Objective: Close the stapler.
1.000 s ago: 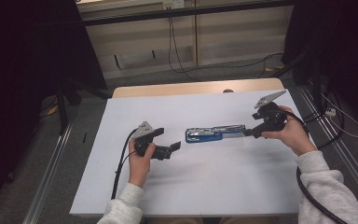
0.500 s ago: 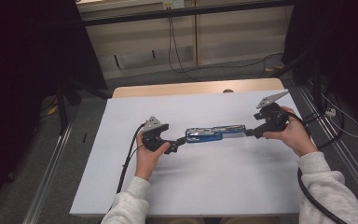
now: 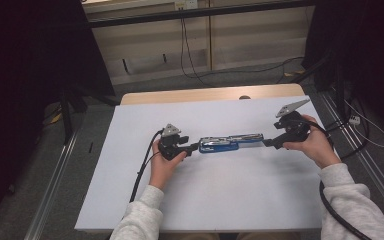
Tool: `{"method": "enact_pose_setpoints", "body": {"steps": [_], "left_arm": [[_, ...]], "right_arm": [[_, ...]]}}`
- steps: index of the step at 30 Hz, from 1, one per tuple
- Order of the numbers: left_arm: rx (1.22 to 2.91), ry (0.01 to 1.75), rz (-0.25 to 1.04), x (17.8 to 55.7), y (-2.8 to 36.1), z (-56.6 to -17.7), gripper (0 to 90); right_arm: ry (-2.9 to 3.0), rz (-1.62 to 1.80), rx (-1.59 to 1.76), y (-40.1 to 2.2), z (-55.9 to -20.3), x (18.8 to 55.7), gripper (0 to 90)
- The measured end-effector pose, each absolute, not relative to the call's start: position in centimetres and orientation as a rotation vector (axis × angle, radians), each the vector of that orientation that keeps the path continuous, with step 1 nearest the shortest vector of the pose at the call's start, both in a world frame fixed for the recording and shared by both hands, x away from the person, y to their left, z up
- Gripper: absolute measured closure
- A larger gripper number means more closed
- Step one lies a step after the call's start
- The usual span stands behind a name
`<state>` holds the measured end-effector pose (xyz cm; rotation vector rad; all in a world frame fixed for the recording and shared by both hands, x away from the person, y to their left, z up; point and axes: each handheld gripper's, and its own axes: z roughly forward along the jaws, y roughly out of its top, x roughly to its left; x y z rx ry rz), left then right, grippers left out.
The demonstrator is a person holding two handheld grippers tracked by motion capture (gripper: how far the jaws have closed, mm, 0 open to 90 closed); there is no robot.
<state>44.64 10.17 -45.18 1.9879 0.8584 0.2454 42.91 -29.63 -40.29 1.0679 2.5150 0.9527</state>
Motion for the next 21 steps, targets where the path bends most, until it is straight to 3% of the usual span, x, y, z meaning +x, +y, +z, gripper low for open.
{"method": "enact_pose_setpoints", "body": {"steps": [5, 9, 16, 21], "left_arm": [[2.019, 0.874, 0.231, 44.8, 9.7, -45.3, 77.2], [2.033, 0.898, 0.207, 44.9, 9.5, -45.5, 88.2], [2.078, 0.882, 0.186, 44.8, 8.9, -45.8, 90.0], [2.08, 0.894, 0.186, 44.8, 8.7, -46.2, 90.0]], "right_arm": [[2.514, 0.94, 1.07, -29.7, -40.3, 42.9, 13.5], [2.532, 0.908, 1.064, -29.8, -40.9, 43.0, 18.4], [2.574, 0.881, 1.082, -30.0, -42.0, 43.0, 36.1], [2.588, 0.833, 1.092, -30.1, -42.4, 42.9, 57.0]]}}
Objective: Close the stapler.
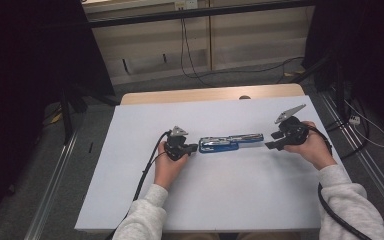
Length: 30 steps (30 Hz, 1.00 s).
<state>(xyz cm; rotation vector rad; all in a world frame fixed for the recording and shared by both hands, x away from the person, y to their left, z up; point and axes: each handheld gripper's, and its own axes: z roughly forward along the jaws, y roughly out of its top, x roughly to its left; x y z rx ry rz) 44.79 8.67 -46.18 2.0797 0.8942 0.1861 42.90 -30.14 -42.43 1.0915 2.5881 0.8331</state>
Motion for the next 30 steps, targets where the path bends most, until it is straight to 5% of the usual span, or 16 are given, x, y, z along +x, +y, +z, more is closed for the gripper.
{"method": "enact_pose_setpoints", "body": {"steps": [5, 10, 27, 30], "left_arm": [[2.087, 0.896, 0.168, 45.0, 8.6, -46.5, 89.0], [2.086, 0.896, 0.173, 44.9, 8.4, -46.5, 89.7], [2.087, 0.905, 0.174, 44.9, 8.4, -46.5, 89.7], [2.07, 0.915, 0.187, 44.8, 8.8, -45.9, 75.9]], "right_arm": [[2.619, 0.809, 1.09, -29.7, -42.9, 43.0, 82.1], [2.599, 0.797, 1.104, -28.7, -43.3, 43.6, 89.8], [2.566, 0.928, 1.063, -27.3, -42.4, 43.9, 89.3], [2.58, 0.91, 1.05, -27.1, -42.4, 43.6, 79.3]]}}
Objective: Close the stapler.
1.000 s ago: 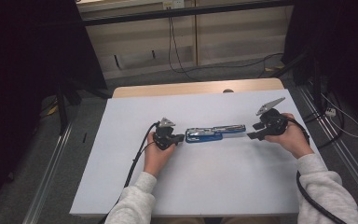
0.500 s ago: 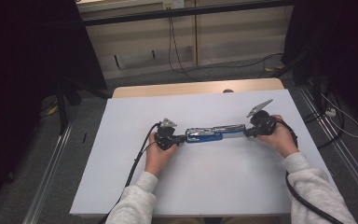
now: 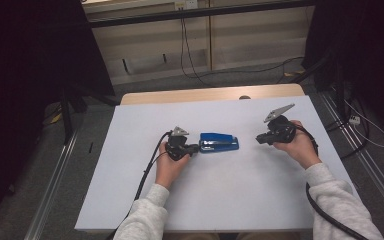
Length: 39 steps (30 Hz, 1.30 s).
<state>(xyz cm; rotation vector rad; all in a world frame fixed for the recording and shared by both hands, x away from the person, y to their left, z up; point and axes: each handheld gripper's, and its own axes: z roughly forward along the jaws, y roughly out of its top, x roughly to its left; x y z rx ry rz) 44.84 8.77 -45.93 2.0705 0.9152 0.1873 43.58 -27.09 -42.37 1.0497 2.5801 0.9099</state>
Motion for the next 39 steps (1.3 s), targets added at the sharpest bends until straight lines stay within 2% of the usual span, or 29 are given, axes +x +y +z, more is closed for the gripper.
{"method": "enact_pose_setpoints", "body": {"steps": [1, 3, 4, 6, 7, 10, 11, 13, 15, 16, 22, 25, 39], "left_arm": [[2.061, 0.92, 0.175, 44.8, 8.9, -45.8, 69.1], [2.044, 0.918, 0.168, 44.5, 9.2, -45.3, 62.6], [2.043, 0.921, 0.172, 44.4, 9.3, -45.1, 54.4], [2.037, 0.91, 0.155, 44.1, 9.7, -44.8, 50.9], [2.022, 0.911, 0.151, 44.0, 9.9, -44.6, 46.7], [2.013, 0.899, 0.146, 43.6, 10.4, -44.1, 36.8], [2.014, 0.894, 0.155, 43.5, 10.6, -43.9, 31.5], [2.016, 0.876, 0.14, 43.2, 10.8, -43.6, 28.9], [2.005, 0.874, 0.126, 42.9, 11.0, -43.5, 22.2], [2.014, 0.872, 0.122, 42.8, 11.0, -43.4, 20.0], [2.0, 0.862, 0.113, 42.2, 11.8, -43.2, 13.2], [1.981, 0.844, 0.093, 41.8, 12.2, -42.9, 11.5], [1.966, 0.823, 0.089, 40.3, 14.6, -42.5, 8.2]], "right_arm": [[2.574, 0.914, 1.047, -27.1, -42.3, 43.4, 75.4], [2.578, 0.951, 1.06, -27.3, -42.3, 43.2, 67.0], [2.574, 0.961, 1.079, -27.4, -42.2, 43.1, 61.6], [2.564, 0.983, 1.083, -27.7, -42.1, 42.9, 60.5], [2.554, 0.992, 1.098, -27.8, -42.0, 42.8, 54.7], [2.553, 1.02, 1.107, -27.9, -41.9, 42.5, 49.8], [2.549, 1.024, 1.118, -27.9, -42.0, 42.5, 44.8], [2.552, 1.018, 1.115, -27.8, -42.0, 42.3, 40.8], [2.544, 1.023, 1.138, -27.7, -42.0, 42.0, 33.5], [2.542, 1.021, 1.143, -27.7, -42.1, 41.9, 33.1], [2.526, 1.057, 1.177, -27.6, -42.1, 41.2, 22.4], [2.524, 1.051, 1.179, -27.6, -42.2, 40.7, 20.0], [2.529, 1.028, 1.165, -28.1, -42.3, 38.1, 16.3]]}}
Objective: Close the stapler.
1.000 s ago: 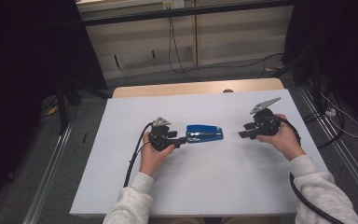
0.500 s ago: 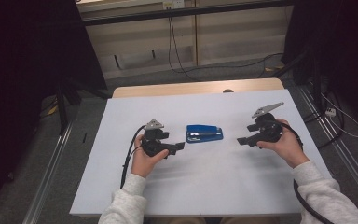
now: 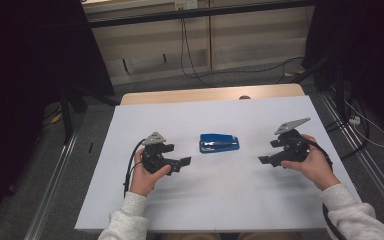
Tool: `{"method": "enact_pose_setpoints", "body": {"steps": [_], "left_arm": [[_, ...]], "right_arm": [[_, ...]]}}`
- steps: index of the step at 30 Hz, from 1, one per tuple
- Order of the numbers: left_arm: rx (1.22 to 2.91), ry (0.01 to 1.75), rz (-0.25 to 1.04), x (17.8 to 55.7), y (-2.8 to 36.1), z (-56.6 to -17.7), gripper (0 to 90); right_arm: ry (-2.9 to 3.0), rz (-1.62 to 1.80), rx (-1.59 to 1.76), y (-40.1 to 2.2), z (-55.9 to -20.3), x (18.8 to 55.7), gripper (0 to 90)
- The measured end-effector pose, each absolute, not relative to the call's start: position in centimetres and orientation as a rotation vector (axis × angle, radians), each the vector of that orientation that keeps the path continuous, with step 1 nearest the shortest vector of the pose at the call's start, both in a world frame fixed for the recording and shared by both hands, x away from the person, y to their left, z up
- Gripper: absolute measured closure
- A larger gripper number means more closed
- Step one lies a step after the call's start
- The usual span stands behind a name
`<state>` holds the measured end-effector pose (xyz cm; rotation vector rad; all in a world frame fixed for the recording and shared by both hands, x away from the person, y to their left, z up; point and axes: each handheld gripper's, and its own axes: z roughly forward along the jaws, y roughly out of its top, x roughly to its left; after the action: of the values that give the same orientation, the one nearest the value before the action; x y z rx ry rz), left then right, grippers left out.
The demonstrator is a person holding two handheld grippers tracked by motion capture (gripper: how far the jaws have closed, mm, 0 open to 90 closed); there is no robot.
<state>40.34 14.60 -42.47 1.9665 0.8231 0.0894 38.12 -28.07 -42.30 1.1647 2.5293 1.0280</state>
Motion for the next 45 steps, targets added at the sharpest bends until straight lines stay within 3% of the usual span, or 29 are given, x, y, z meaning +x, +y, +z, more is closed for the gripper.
{"method": "enact_pose_setpoints", "body": {"steps": [17, 45], "left_arm": [[2.019, 0.79, 0.145, 38.2, 16.4, -42.3, 7.6], [1.957, 0.863, 0.189, 35.3, 21.8, -42.2, 7.8]], "right_arm": [[2.532, 1.067, 1.146, -28.5, -42.4, 35.3, 13.9], [2.533, 1.087, 1.14, -29.5, -42.4, 32.0, 12.8]]}}
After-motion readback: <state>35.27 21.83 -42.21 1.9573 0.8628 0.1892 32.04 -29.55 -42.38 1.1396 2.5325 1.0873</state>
